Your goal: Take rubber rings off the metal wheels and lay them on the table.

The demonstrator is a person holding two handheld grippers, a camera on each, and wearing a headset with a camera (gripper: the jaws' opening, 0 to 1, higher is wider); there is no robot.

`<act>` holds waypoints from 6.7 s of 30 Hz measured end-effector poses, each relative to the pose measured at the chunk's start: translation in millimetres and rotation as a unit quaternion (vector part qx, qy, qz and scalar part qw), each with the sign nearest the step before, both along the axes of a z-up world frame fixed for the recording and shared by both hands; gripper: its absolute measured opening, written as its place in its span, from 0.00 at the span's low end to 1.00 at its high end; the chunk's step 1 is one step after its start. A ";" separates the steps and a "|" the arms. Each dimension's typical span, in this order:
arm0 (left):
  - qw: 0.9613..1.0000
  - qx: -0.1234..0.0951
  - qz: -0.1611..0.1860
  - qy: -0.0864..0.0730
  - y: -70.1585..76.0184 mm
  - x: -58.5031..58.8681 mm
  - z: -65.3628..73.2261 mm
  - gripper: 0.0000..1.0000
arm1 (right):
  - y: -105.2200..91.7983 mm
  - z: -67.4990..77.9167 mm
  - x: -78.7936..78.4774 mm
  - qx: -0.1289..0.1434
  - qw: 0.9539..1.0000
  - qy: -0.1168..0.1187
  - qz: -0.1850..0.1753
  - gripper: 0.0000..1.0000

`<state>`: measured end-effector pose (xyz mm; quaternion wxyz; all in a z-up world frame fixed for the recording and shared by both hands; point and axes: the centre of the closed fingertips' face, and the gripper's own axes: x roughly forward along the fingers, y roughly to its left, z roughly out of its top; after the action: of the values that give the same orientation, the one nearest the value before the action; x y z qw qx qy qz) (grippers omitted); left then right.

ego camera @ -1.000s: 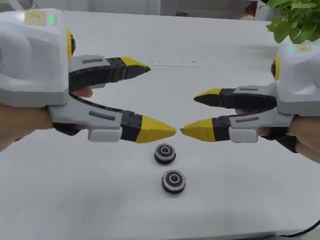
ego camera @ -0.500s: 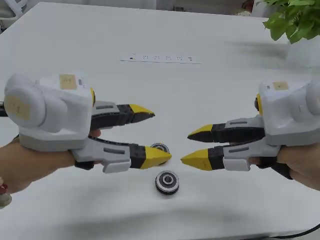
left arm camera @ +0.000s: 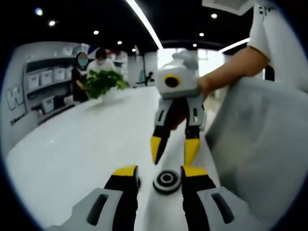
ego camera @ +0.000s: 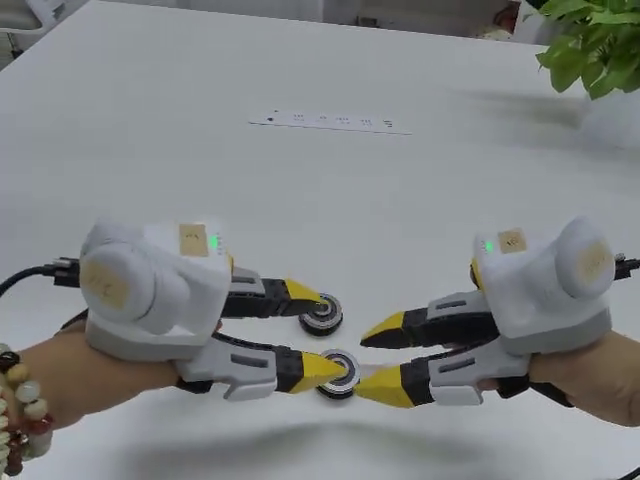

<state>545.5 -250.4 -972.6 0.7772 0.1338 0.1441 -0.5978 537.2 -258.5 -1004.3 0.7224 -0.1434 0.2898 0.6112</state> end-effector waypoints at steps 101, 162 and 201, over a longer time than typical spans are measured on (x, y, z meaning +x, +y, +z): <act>0.999 0.033 -0.022 0.015 -0.1 -10.6 -29.5 0.13 | 7.8 -15.6 -7.4 -0.052 0.998 -0.032 0.027 0.19; 0.999 0.038 -0.021 0.007 2.0 -9.4 -29.1 0.13 | 5.0 -15.5 -8.2 -0.043 0.999 0.001 0.011 0.10; 0.999 0.039 -0.020 0.008 2.9 -10.0 -29.7 0.13 | 4.1 -15.1 -9.1 -0.047 0.999 -0.004 0.014 0.05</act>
<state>535.6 -247.5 -1002.2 0.7580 0.1618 0.1707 -0.6083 528.1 -254.4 -1019.4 0.7073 -0.1842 0.3129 0.6066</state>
